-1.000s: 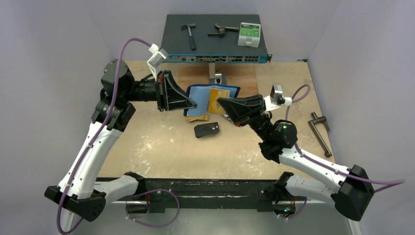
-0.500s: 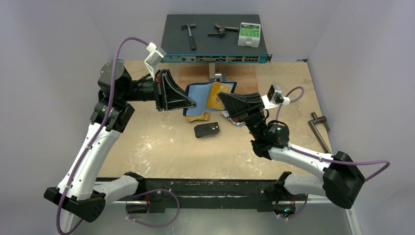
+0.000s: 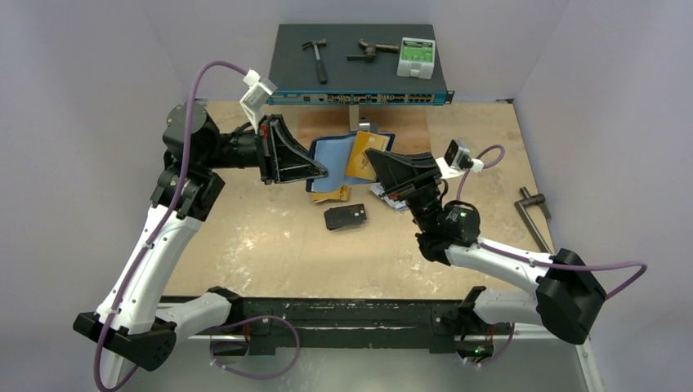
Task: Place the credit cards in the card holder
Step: Place the card holder at the center of the board.
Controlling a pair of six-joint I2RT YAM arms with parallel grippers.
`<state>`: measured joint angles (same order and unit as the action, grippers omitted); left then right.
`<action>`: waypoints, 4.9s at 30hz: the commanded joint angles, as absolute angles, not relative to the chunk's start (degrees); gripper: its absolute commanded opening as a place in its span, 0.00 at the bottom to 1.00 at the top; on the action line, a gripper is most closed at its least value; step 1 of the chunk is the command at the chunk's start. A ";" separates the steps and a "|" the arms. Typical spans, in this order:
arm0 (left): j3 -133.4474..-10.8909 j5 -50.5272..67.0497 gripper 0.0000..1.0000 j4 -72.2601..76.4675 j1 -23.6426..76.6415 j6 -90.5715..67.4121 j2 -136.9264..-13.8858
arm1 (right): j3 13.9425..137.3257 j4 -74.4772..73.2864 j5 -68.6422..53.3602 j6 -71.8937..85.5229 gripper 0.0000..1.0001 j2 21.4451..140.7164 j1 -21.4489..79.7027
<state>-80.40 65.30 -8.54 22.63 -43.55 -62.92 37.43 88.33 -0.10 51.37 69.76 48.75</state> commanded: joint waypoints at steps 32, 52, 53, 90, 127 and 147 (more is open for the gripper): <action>-80.96 66.87 0.00 -4.26 21.82 -43.35 -60.71 | 44.61 105.73 0.24 60.23 0.00 72.71 49.04; -81.65 66.67 0.00 -3.21 21.36 -44.20 -60.52 | 46.20 105.56 -3.57 59.88 0.00 75.28 51.39; -81.58 66.70 0.00 -3.10 21.36 -44.21 -60.56 | 46.00 105.56 -3.60 59.88 0.00 75.13 51.49; -54.92 63.71 0.00 -14.13 21.05 -27.24 -62.56 | 39.27 30.31 -5.39 24.72 0.00 49.07 52.88; -47.99 46.15 1.00 -21.11 31.94 -8.38 -94.78 | 27.35 25.69 -24.29 33.06 0.00 78.87 43.48; -62.93 31.03 1.00 -50.58 29.64 35.40 -84.14 | 34.87 22.50 -27.20 29.54 0.00 92.09 43.37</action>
